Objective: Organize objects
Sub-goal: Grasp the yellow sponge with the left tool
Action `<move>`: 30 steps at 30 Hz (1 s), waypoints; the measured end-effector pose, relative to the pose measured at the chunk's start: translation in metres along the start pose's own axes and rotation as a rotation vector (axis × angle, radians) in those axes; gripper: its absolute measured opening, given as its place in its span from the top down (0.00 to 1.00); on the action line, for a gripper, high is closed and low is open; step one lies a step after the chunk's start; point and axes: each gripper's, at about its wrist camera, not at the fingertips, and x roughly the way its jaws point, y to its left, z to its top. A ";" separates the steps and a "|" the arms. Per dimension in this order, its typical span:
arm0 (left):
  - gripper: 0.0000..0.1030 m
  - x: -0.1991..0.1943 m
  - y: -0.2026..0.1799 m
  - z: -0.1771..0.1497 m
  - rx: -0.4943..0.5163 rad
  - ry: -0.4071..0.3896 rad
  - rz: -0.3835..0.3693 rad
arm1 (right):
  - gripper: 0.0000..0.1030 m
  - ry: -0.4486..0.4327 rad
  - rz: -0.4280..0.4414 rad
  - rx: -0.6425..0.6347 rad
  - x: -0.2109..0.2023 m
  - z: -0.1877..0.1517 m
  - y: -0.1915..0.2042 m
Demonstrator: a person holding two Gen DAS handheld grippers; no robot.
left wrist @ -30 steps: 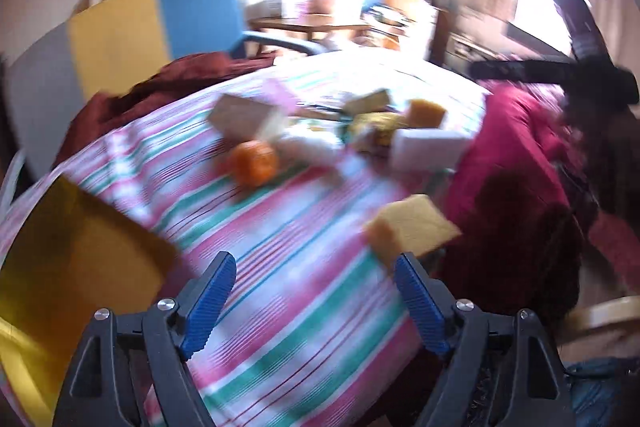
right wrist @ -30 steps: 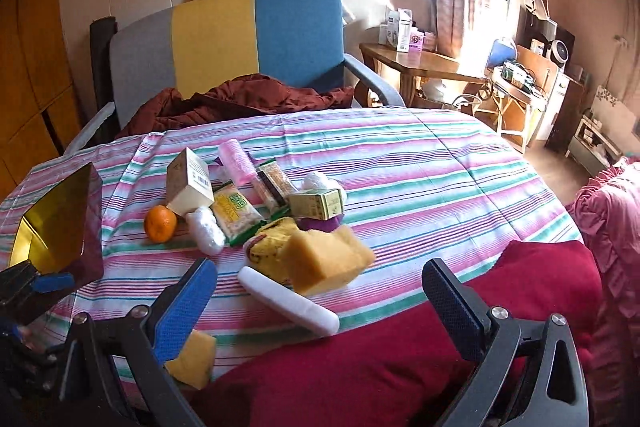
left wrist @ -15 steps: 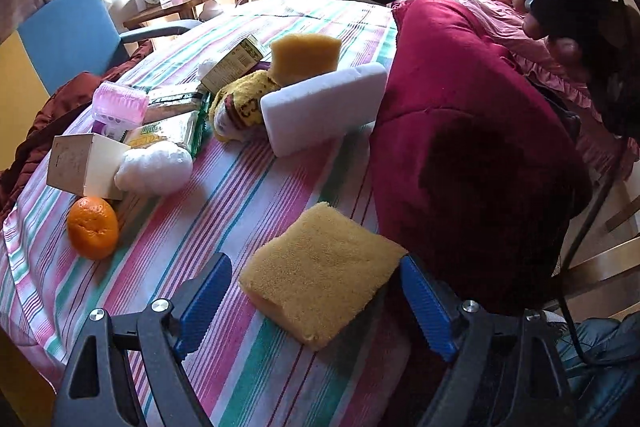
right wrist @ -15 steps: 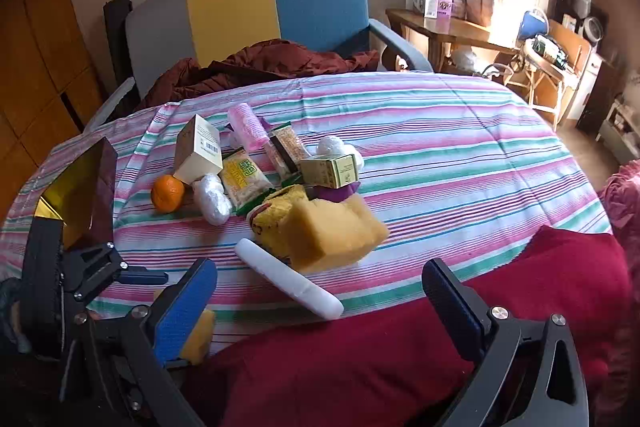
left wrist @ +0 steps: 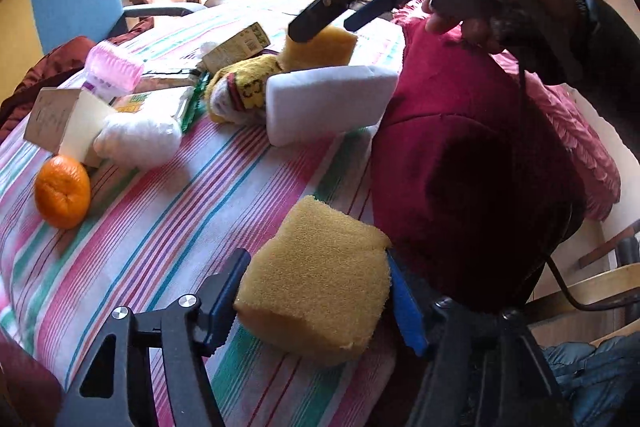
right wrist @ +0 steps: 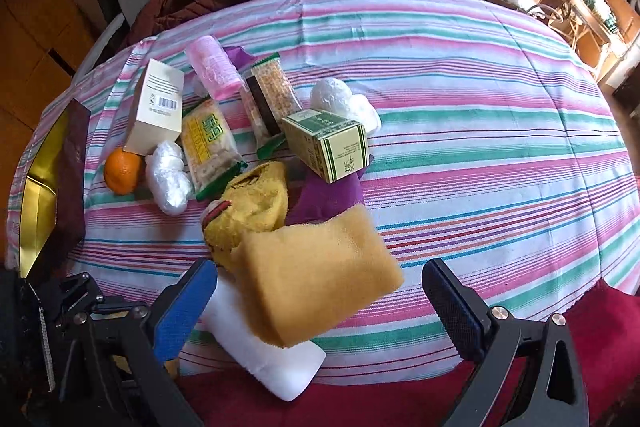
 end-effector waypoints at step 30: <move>0.35 -0.182 0.100 -0.101 -0.633 -0.320 0.390 | 0.24 -0.339 0.192 -0.177 -0.086 0.004 0.153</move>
